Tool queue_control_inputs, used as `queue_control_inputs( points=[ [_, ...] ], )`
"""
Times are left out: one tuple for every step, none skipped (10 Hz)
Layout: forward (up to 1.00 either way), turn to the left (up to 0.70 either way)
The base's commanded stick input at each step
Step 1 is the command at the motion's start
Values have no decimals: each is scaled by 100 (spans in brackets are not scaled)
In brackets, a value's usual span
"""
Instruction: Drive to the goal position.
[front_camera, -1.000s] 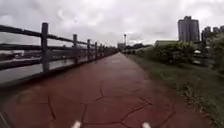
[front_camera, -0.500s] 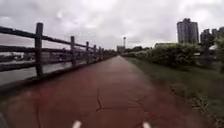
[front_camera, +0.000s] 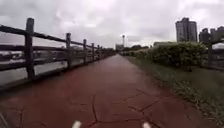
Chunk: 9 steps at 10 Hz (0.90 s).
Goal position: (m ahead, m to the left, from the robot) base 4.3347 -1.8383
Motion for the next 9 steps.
queue_control_inputs(
  points=[
    [50,0],
    [50,0],
    [50,0],
    [50,0],
    [50,0],
    [50,0],
    [50,0],
    [50,0],
    [50,0]
  ],
)
